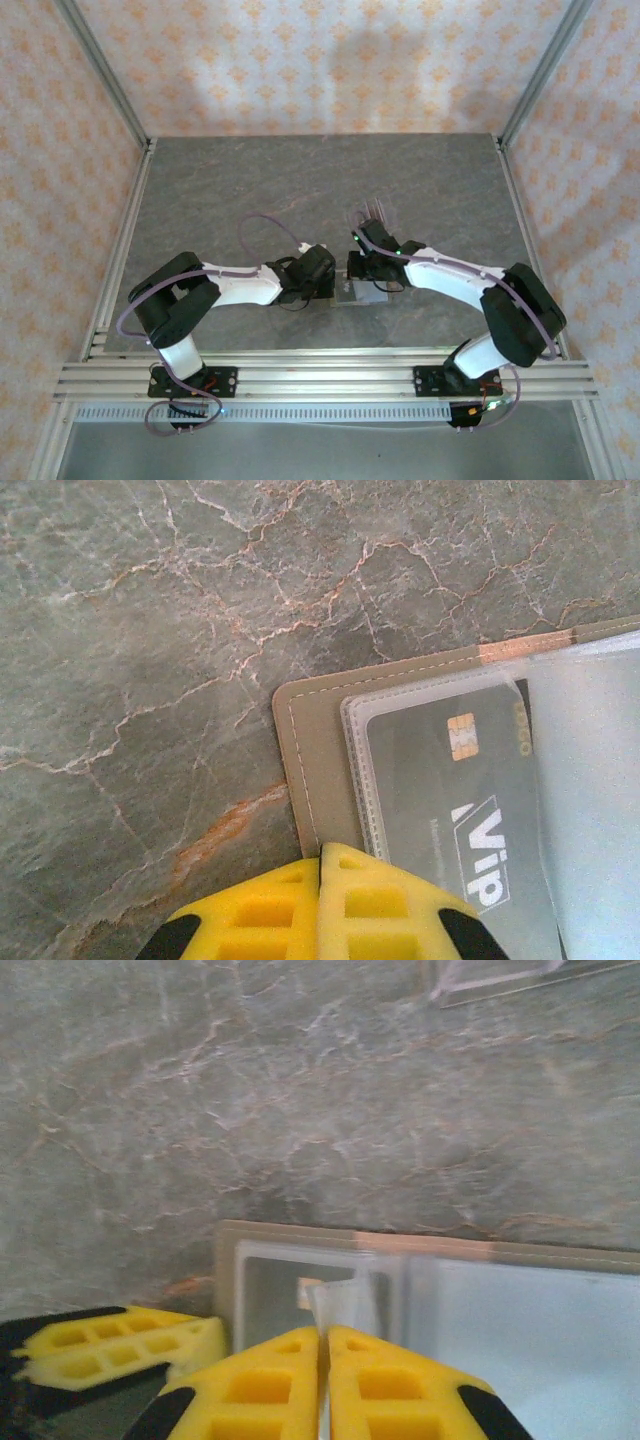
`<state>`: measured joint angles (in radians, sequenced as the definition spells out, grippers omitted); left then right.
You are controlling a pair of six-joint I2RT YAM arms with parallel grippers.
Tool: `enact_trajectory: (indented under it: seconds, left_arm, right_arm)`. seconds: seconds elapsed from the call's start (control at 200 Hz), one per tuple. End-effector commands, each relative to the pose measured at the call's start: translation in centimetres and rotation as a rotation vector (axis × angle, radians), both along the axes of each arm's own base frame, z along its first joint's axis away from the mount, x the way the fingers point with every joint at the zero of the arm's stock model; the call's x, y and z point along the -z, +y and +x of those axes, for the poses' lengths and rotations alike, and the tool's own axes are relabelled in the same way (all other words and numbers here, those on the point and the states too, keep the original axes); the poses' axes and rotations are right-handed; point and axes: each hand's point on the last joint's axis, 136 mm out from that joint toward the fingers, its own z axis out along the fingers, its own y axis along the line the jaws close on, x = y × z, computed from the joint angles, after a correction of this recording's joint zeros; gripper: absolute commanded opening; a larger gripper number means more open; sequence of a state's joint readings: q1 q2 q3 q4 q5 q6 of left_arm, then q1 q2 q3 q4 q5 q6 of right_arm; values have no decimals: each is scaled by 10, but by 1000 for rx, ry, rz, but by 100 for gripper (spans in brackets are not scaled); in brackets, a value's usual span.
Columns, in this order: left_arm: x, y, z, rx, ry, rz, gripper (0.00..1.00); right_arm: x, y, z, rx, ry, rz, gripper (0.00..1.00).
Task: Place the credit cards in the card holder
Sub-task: Flip over the card slot in the card holder.
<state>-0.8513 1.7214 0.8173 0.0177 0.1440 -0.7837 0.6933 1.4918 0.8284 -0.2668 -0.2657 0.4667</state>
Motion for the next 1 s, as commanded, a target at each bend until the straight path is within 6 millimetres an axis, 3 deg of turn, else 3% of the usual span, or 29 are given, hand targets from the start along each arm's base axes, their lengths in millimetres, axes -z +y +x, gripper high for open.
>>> enact_trajectory:
  seconds: [0.0, 0.09, 0.26, 0.375, 0.46, 0.57, 0.696, 0.856, 0.991]
  left_arm:
    - [48, 23, -31, 34, 126, 144, 1]
    - [47, 25, -31, 27, 123, 142, 1]
    - [43, 28, -32, 13, 121, 139, 1]
    - [36, 33, -34, -14, 113, 132, 3]
    - [30, 44, -35, -45, 109, 145, 4]
    - [19, 55, -38, -64, 93, 145, 12]
    - [-1, 60, -38, -63, 60, 135, 21]
    - [-24, 54, -34, -40, 31, 113, 33]
    - [-36, 45, -29, -20, 12, 102, 40]
  right_arm:
    - [-3, 31, -3, -13, 58, 155, 19]
    - [-8, 41, -4, -27, 64, 224, 26]
    - [-39, 50, -5, -64, 27, 300, 37]
    - [-44, 31, -2, -30, -10, 205, 38]
    - [-44, 12, 0, 9, -36, 115, 32]
    - [-31, 1, -4, 23, -20, 63, 20]
    - [-1, 11, -11, 7, 44, 62, 7]
    - [29, 20, -12, 4, 78, 34, 3]
    - [38, 18, -10, 14, 73, 13, 4]
